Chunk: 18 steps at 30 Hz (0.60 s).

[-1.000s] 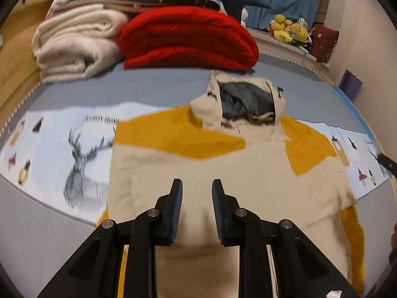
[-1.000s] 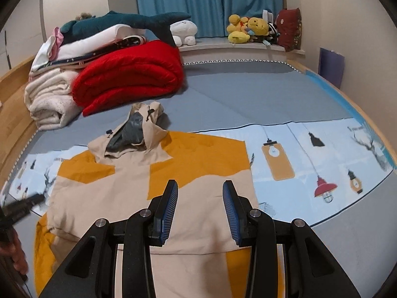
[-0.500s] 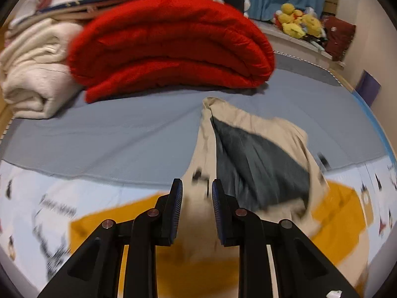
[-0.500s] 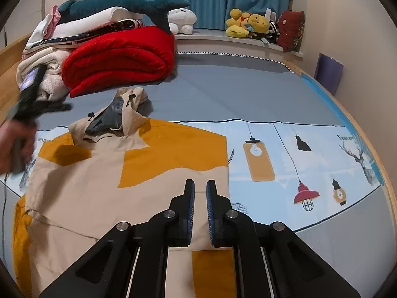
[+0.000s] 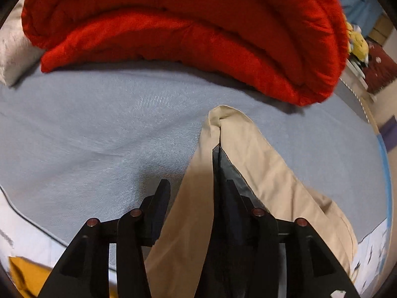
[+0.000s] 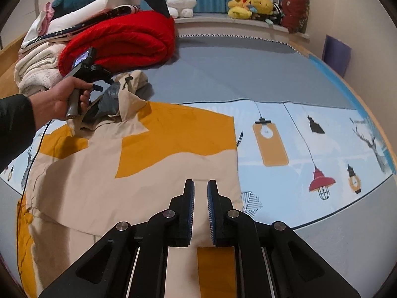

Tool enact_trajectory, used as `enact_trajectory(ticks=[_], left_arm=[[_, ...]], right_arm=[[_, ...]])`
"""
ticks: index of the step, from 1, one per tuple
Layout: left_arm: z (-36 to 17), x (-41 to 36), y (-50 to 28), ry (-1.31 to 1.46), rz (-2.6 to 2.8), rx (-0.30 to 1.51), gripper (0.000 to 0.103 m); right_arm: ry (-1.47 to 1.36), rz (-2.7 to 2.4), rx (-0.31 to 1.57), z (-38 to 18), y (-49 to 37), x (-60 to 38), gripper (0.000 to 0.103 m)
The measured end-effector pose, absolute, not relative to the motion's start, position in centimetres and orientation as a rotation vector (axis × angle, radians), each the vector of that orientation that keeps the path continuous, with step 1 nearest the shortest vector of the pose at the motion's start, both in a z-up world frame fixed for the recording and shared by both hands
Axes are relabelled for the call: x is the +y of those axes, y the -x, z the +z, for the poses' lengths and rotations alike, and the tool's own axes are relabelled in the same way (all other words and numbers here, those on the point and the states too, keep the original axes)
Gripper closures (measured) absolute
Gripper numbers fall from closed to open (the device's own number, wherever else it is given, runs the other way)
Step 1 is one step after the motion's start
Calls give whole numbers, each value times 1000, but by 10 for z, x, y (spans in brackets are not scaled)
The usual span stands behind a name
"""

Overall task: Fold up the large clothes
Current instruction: 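Grasp the beige hood with the left tool and fold it over the body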

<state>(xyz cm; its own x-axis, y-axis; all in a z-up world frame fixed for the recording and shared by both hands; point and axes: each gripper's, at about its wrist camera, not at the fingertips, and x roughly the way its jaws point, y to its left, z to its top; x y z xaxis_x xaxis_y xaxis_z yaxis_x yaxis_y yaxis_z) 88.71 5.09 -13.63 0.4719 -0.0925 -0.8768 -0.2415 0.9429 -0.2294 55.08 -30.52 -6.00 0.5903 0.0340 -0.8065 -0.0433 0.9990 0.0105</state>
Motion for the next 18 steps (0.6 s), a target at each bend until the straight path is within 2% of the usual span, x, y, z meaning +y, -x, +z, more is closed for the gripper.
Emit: enact_trajectory(ticks=[1, 2, 5, 10, 15, 18], left_arm=[[-140, 50, -889, 353, 80, 1081, 71], [-142, 47, -890, 334, 68, 1087, 88], [-146, 43, -887, 238, 88, 1116, 100], [-85, 38, -832, 191, -21, 957, 102], [0, 5, -696, 8, -228, 769, 102], [26, -11, -595, -74, -316, 696, 102]], right_arm=[[11, 45, 939, -61, -551, -305, 91], [13, 42, 939, -61, -552, -305, 91], [4, 40, 943, -61, -553, -303, 91], [-20, 53, 931, -53, -554, -300, 91], [-62, 79, 882, -32, -547, -301, 91], [-112, 97, 863, -23, -543, -304, 91]])
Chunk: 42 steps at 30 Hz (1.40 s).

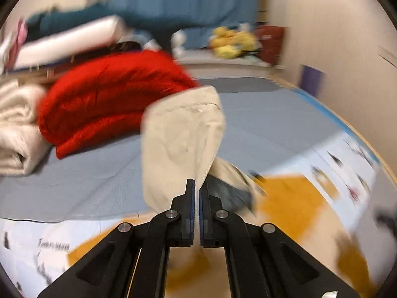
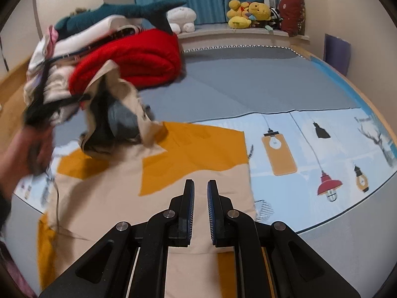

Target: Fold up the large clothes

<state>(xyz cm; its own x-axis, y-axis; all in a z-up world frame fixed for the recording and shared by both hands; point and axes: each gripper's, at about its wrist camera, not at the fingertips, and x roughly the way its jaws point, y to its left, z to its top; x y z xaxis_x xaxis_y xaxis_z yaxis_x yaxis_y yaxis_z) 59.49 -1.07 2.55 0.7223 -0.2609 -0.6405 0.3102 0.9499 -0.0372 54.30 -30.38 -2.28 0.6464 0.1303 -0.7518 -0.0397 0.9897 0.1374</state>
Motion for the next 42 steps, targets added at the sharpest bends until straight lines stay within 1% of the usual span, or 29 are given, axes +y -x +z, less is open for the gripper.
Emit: enact_trajectory(ticks=[1, 4, 5, 8, 9, 13, 15, 17, 20, 21, 25, 28, 29, 30, 31, 32, 36, 37, 38, 39, 41, 42], left_arm=[[25, -12, -557, -70, -328, 708, 102], [7, -11, -491, -22, -298, 798, 102], [-1, -7, -463, 17, -273, 835, 100], [-11, 2, -418, 98, -232, 870, 98], [-13, 8, -411, 152, -221, 877, 96], [-25, 27, -415, 303, -175, 893, 91], [-38, 34, -429, 338, -158, 934, 85], [-51, 46, -438, 374, -122, 981, 82], [-84, 60, -448, 534, -137, 1085, 70], [-97, 64, -452, 595, -141, 1118, 69], [-131, 74, -454, 733, -107, 1185, 69], [-143, 76, -453, 822, -118, 1199, 69], [-145, 76, -453, 835, -128, 1198, 71], [-146, 75, -452, 840, -134, 1196, 76], [-147, 74, -452, 840, -136, 1193, 86], [-145, 74, -451, 843, -148, 1191, 101], [-119, 74, -450, 785, -186, 1134, 101], [-115, 74, -450, 777, -200, 1126, 101], [-113, 74, -451, 768, -201, 1129, 101], [-114, 74, -451, 740, -186, 1147, 100], [-123, 70, -453, 626, -111, 1227, 97], [-128, 69, -454, 563, -54, 1263, 98]], right_arm=[[-128, 107, 856, -20, -541, -304, 91], [-158, 145, 835, -12, -534, -298, 91], [-172, 163, 831, -10, -531, -295, 91], [-228, 198, 832, -11, -528, -289, 85], [-244, 207, 833, -11, -527, -286, 83], [-292, 265, 853, -18, -525, -269, 78], [-323, 297, 879, -25, -525, -263, 77], [-351, 321, 924, -38, -528, -254, 75], [-370, 362, 999, -60, -533, -238, 74], [-380, 370, 1016, -67, -534, -235, 74], [-458, 386, 1115, -100, -542, -220, 74], [-504, 378, 1153, -117, -546, -213, 74], [-520, 376, 1162, -122, -548, -211, 74], [-532, 372, 1171, -127, -549, -208, 74], [-537, 370, 1176, -130, -551, -206, 74], [-545, 367, 1181, -134, -552, -204, 74], [-579, 365, 1182, -142, -557, -200, 74], [-583, 357, 1174, -142, -558, -200, 77], [-583, 350, 1160, -142, -559, -201, 82], [-584, 345, 1151, -141, -560, -202, 94], [-567, 279, 1160, -146, -560, -207, 96], [-548, 253, 1185, -149, -561, -210, 97]])
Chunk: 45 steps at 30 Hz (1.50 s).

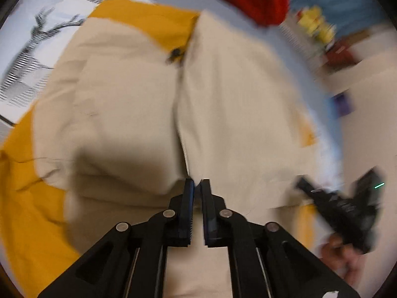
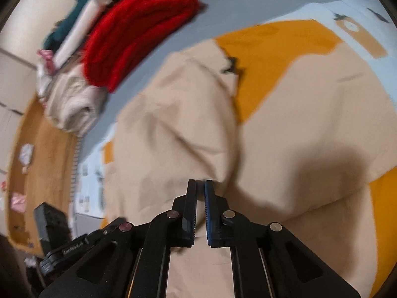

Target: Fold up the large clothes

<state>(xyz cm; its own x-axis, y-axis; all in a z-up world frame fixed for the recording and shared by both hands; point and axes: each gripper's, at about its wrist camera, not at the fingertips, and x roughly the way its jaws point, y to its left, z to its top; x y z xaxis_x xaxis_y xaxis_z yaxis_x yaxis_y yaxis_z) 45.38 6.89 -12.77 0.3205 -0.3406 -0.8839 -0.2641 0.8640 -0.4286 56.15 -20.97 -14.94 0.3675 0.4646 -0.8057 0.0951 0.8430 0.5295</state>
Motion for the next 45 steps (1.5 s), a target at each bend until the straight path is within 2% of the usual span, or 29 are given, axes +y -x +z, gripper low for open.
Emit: enact_trajectory(ticks=[3, 8, 9, 10, 11, 12, 17, 18, 19, 20, 22, 26, 28, 33, 36, 39, 42, 45], left_arm=[[-111, 66, -452, 546, -47, 1203, 99], [-76, 41, -450, 427, -159, 1059, 98], [-80, 33, -452, 424, -206, 1081, 98], [-89, 25, -455, 420, -240, 1119, 98], [-99, 18, -456, 415, -251, 1155, 98], [-106, 15, -457, 412, -248, 1184, 98], [-128, 2, -461, 440, -257, 1275, 98], [-128, 1, -461, 439, -260, 1276, 98], [-127, 0, -461, 437, -268, 1275, 98], [-125, 0, -462, 432, -280, 1272, 98], [-125, 0, -462, 424, -286, 1276, 98], [-138, -7, -462, 354, -244, 1344, 98], [-134, -5, -464, 367, -252, 1339, 98], [-111, 14, -464, 382, -247, 1250, 98], [-105, 27, -465, 401, -206, 1212, 98], [-99, 31, -472, 411, -180, 1184, 98], [-88, 32, -471, 416, -172, 1155, 98], [-70, 36, -463, 420, -167, 1115, 98]], right_arm=[[-532, 132, 1234, -162, -559, -222, 96], [-539, 178, 1061, -130, -560, -227, 91], [-545, 204, 1051, -127, -561, -225, 78], [-562, 240, 1061, -130, -564, -222, 60], [-573, 247, 1075, -132, -565, -219, 53], [-583, 242, 1091, -136, -566, -217, 52], [-699, 253, 1183, -169, -567, -219, 53], [-702, 257, 1187, -170, -569, -218, 66], [-695, 276, 1186, -169, -569, -214, 90], [-687, 289, 1180, -167, -568, -210, 95], [-678, 271, 1136, -154, -563, -213, 98], [-582, 213, 1184, -155, -563, -212, 98], [-589, 162, 1227, -165, -561, -218, 90], [-463, 66, 1075, -131, -553, -222, 87], [-402, 183, 998, -112, -556, -207, 85], [-385, 342, 1124, -132, -564, -189, 75], [-243, 200, 1312, -168, -564, -184, 75], [-300, 143, 1260, -151, -561, -197, 74]])
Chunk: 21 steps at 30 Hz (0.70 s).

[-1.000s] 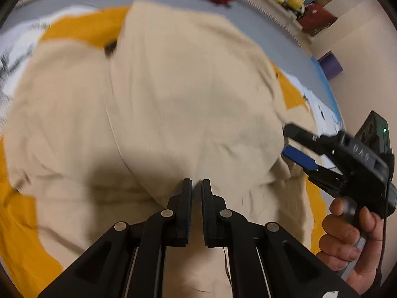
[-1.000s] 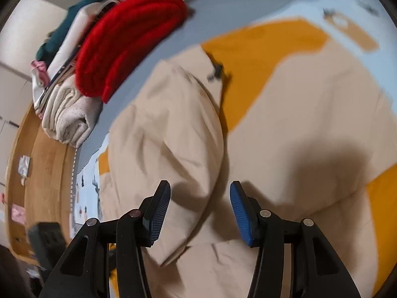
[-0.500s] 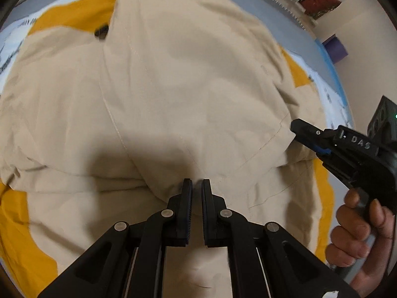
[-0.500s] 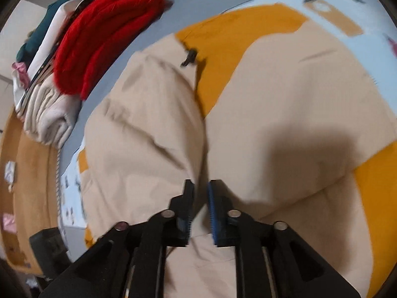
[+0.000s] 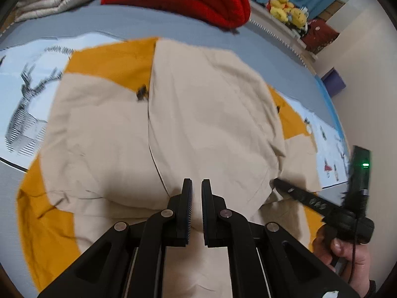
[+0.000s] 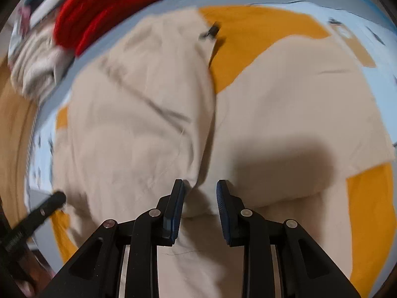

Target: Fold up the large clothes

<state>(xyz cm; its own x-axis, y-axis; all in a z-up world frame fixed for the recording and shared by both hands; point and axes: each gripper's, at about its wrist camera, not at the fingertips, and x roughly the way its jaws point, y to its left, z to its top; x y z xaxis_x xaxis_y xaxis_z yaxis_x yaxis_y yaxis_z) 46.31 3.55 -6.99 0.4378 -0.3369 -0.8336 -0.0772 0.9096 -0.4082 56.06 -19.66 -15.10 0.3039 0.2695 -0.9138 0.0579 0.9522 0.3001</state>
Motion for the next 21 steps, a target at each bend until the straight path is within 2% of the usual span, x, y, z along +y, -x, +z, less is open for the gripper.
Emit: enact_trajectory(ticks=[6, 11, 15, 21], left_arm=[[-4, 53, -424, 340, -154, 955, 98], [41, 65, -365, 225, -145, 810, 97], [64, 85, -307, 199, -101, 746, 97], [60, 127, -196, 278, -85, 710, 98]], right_arm=[[-179, 212, 800, -19, -518, -199, 75], [-52, 244, 547, 70, -446, -207, 75], [-54, 210, 460, 111, -365, -243, 75], [-57, 141, 513, 119, -249, -306, 74]])
